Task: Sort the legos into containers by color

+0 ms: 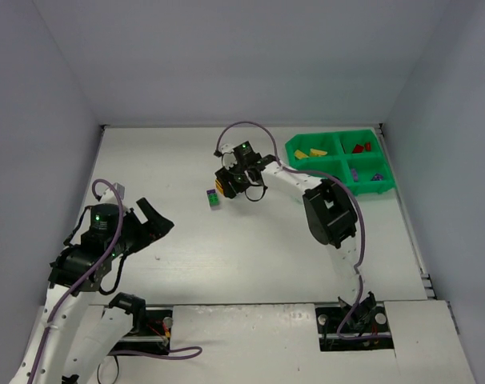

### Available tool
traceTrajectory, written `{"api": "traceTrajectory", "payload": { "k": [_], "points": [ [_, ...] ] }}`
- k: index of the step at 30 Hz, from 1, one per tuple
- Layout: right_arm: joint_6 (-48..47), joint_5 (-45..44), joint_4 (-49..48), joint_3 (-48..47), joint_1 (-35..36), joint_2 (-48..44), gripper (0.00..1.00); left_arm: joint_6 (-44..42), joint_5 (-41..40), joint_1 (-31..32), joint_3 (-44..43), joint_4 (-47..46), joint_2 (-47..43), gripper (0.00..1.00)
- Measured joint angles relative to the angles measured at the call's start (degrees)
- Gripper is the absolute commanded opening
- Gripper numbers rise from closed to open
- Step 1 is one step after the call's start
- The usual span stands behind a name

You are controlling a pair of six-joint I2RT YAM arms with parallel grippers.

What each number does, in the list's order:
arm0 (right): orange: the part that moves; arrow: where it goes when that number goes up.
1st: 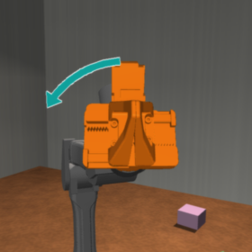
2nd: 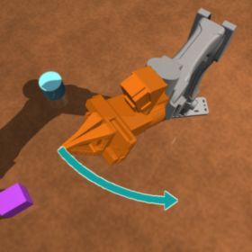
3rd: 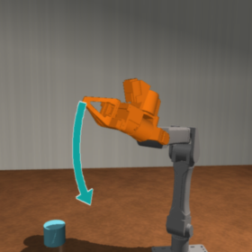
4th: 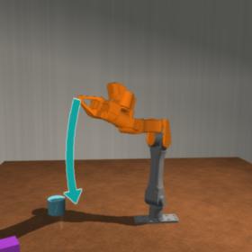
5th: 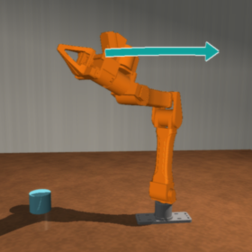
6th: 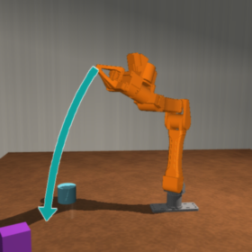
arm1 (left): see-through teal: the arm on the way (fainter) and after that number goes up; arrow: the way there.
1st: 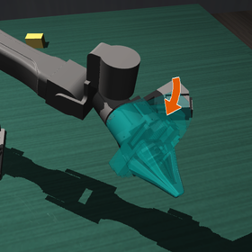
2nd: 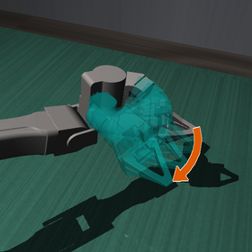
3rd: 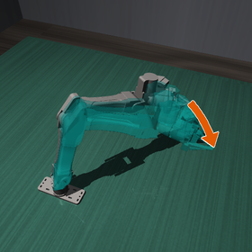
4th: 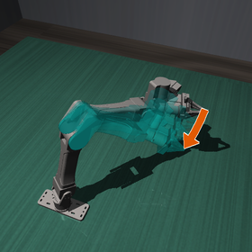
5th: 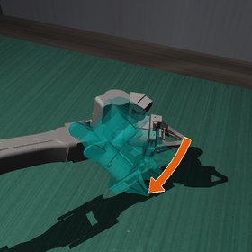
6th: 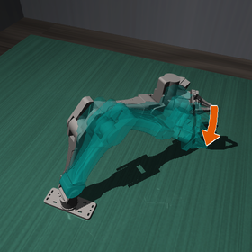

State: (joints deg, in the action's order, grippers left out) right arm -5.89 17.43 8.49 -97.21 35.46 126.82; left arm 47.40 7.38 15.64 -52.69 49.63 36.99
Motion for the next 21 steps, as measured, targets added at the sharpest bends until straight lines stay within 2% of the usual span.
{"api": "traceTrajectory", "payload": {
  "k": [5,11,19,21],
  "points": [
    [-0.5,-0.6,0.5,0.0,0.1,1.5,0.53,0.0,-0.2,0.0,0.0,0.4,0.0,0.80],
    [-1.6,-1.9,0.6,-0.6,0.3,1.6,0.46,0.0,-0.4,0.0,0.0,0.8,0.0,0.80],
    [-3.1,-3.0,0.5,-2.0,0.3,3.3,0.25,0.2,-0.9,0.0,0.0,0.9,0.0,0.80],
    [-3.4,-3.0,0.5,-2.0,0.3,3.5,0.14,0.2,-0.9,0.0,0.0,0.9,0.2,0.80]
  ]
}}
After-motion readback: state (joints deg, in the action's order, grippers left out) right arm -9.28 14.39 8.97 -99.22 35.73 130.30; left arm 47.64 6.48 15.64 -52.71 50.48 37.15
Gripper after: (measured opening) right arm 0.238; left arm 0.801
